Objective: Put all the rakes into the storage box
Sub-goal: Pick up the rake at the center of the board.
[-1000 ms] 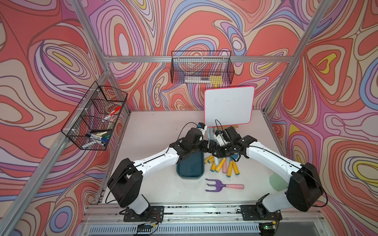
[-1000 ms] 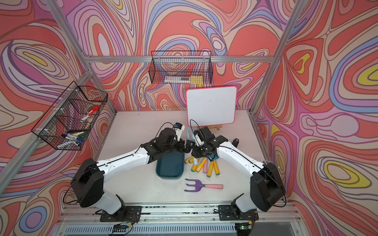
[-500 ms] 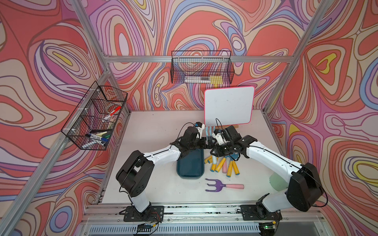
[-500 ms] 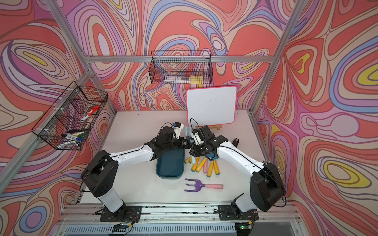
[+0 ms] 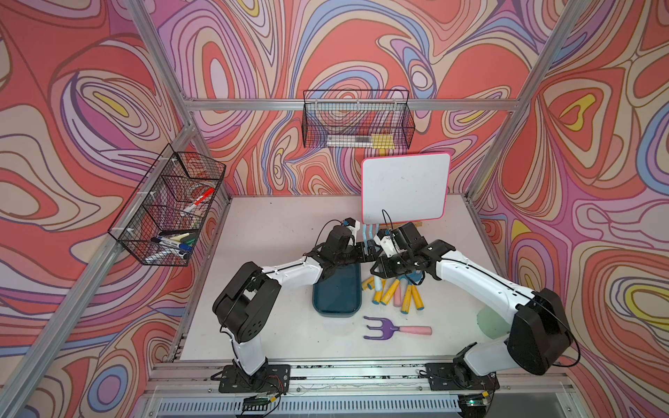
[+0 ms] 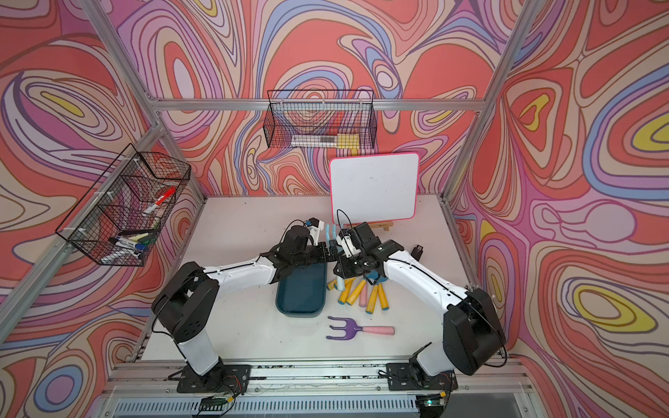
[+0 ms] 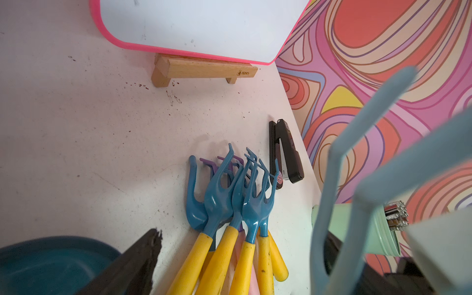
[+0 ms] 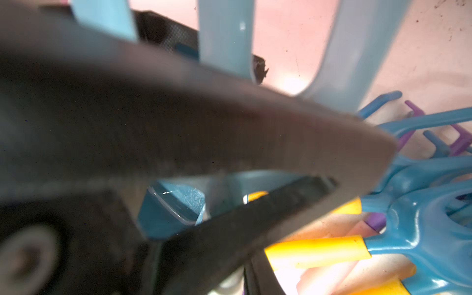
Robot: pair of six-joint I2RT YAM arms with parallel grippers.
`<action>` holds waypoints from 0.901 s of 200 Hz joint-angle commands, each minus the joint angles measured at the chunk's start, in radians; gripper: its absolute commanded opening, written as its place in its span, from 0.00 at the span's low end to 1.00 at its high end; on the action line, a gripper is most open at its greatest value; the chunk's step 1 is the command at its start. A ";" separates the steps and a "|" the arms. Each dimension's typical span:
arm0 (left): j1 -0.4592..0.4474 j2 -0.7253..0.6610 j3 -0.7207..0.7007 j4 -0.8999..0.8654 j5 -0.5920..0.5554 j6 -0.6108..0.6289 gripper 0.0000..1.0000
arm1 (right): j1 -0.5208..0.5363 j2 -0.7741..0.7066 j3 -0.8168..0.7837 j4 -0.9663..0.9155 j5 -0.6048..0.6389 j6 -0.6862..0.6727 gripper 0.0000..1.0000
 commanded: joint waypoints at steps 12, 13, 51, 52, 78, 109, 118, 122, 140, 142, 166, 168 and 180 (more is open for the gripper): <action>-0.007 -0.049 0.028 -0.080 -0.038 0.071 0.45 | 0.010 -0.024 -0.015 0.024 -0.011 -0.018 0.00; -0.006 -0.049 0.030 -0.086 -0.042 0.073 0.42 | 0.010 -0.025 -0.016 0.024 -0.010 -0.018 0.00; -0.007 -0.069 0.059 -0.217 -0.122 0.144 0.00 | 0.010 -0.029 -0.028 0.021 0.016 -0.019 0.00; -0.007 -0.070 0.059 -0.219 -0.126 0.145 0.00 | 0.010 -0.028 -0.028 0.021 0.015 -0.019 0.00; -0.007 -0.093 0.064 -0.290 -0.171 0.176 0.00 | 0.010 -0.025 -0.026 0.019 0.021 -0.024 0.00; -0.007 -0.111 0.081 -0.409 -0.173 0.201 0.00 | 0.010 -0.018 -0.017 0.018 0.018 -0.028 0.00; -0.007 -0.124 0.069 -0.418 -0.169 0.198 0.00 | 0.009 -0.016 -0.018 0.019 0.014 -0.028 0.04; -0.007 -0.131 0.061 -0.419 -0.169 0.192 0.00 | 0.010 -0.017 -0.020 0.020 0.012 -0.028 0.13; -0.007 -0.174 0.020 -0.414 -0.184 0.175 0.00 | 0.010 -0.019 -0.023 0.025 0.009 -0.030 0.37; -0.007 -0.179 0.017 -0.416 -0.186 0.174 0.00 | 0.010 -0.019 -0.023 0.026 0.011 -0.030 0.39; -0.006 -0.226 -0.021 -0.456 -0.235 0.178 0.00 | 0.010 -0.021 -0.028 0.035 0.031 -0.022 0.46; -0.006 -0.228 -0.023 -0.459 -0.239 0.178 0.00 | 0.010 -0.021 -0.028 0.036 0.033 -0.021 0.46; -0.001 -0.238 -0.042 -0.468 -0.251 0.179 0.00 | 0.010 -0.022 -0.029 0.039 0.047 -0.017 0.48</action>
